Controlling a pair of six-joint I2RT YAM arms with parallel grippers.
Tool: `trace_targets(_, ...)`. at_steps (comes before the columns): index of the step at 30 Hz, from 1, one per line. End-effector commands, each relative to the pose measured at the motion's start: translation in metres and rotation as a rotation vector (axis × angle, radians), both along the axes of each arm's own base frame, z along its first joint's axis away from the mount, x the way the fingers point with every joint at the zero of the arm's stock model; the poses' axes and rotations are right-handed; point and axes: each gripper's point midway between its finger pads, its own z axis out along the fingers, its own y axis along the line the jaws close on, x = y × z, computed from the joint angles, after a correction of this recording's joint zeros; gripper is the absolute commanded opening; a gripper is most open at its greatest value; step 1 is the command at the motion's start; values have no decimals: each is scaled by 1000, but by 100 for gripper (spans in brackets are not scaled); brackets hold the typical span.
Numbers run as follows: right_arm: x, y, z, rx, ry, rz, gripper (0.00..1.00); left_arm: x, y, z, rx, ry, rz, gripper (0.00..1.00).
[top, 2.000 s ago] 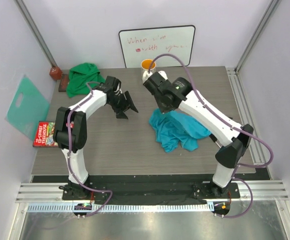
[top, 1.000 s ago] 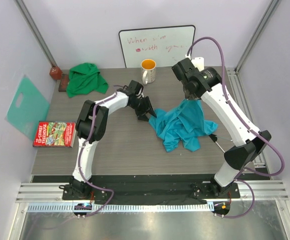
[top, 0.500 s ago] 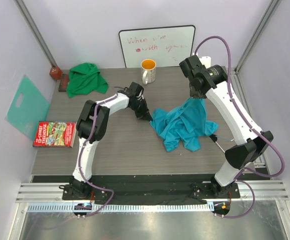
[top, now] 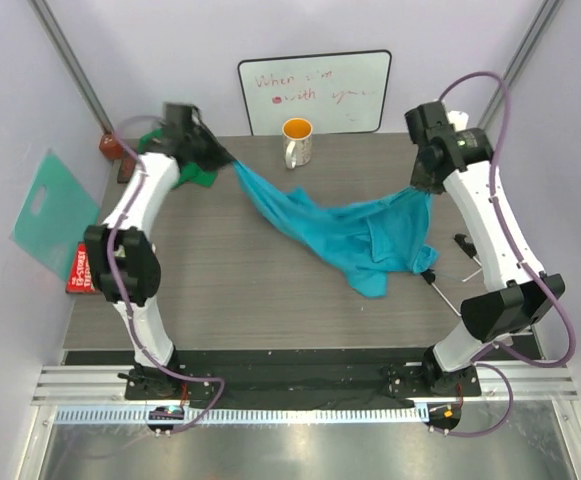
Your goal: Fold and stack the t-shirts
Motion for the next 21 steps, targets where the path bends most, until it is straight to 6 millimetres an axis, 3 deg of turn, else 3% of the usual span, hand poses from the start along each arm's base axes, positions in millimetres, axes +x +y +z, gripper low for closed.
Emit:
trace_targets(1,20,-13,73,75,-276,-42,1,7,48,141,79,-276,103,0)
trace_targets(5,39,-19,104,89,-363,-58,1,-7,81,179,116,-313,160,0)
trace_targets(6,40,-20,119,95,-407,-57,1,-10,90,178,129,-307,185,0)
trace_targets(7,42,-20,125,96,-423,-51,1,-19,98,190,136,-335,202,0)
trace_targets(11,45,-19,145,104,-476,-31,1,-37,127,199,160,-341,266,0)
trace_targets(16,44,-6,160,173,-524,26,1,-62,130,194,175,-312,269,0)
trace_targets(21,35,5,156,224,-503,82,1,-109,134,188,210,-258,277,0)
